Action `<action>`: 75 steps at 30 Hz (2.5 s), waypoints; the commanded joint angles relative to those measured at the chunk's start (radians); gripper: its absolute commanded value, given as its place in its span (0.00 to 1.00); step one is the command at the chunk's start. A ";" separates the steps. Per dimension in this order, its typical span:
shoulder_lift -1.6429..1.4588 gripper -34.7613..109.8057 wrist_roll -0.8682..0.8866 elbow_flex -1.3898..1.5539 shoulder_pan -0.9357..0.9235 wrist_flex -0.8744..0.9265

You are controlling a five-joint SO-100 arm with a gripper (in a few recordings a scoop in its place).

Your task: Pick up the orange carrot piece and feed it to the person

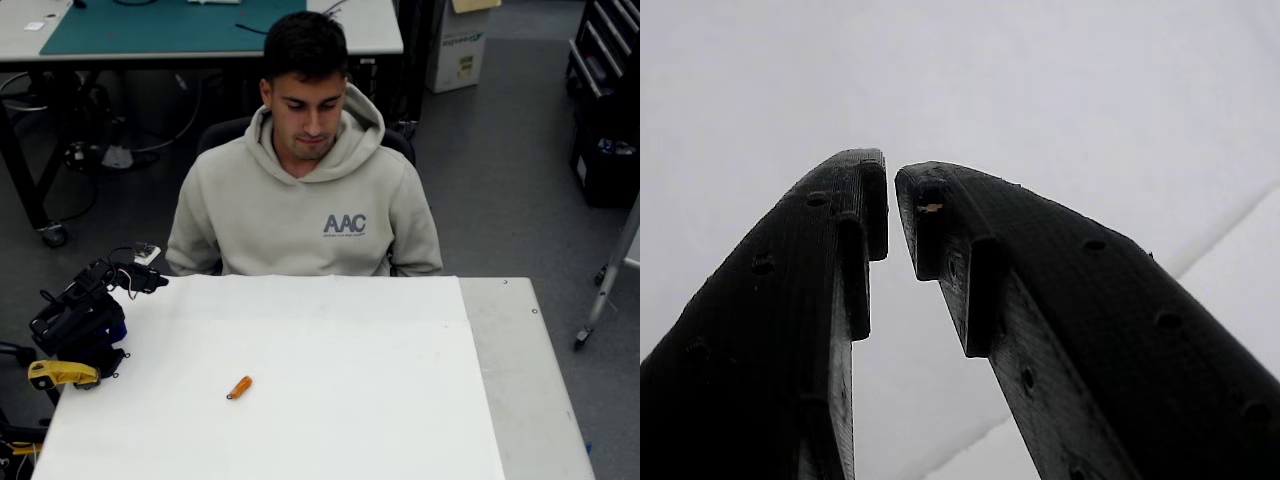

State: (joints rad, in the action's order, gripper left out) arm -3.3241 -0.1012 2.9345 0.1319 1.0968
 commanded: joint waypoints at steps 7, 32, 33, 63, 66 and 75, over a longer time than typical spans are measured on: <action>-0.018 0.22 -0.012 -0.014 0.014 0.008; 0.574 0.22 -0.015 -0.388 -0.114 -0.006; 0.604 0.22 -0.015 -0.407 -0.123 -0.006; 1.284 0.22 -0.275 -0.893 -0.469 -0.006; 1.333 0.22 -0.295 -0.946 -0.503 -0.006; 1.404 0.22 -0.357 -1.017 -0.569 -0.006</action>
State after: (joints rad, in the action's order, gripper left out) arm -1.9175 -0.4295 1.9834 -0.4050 1.0953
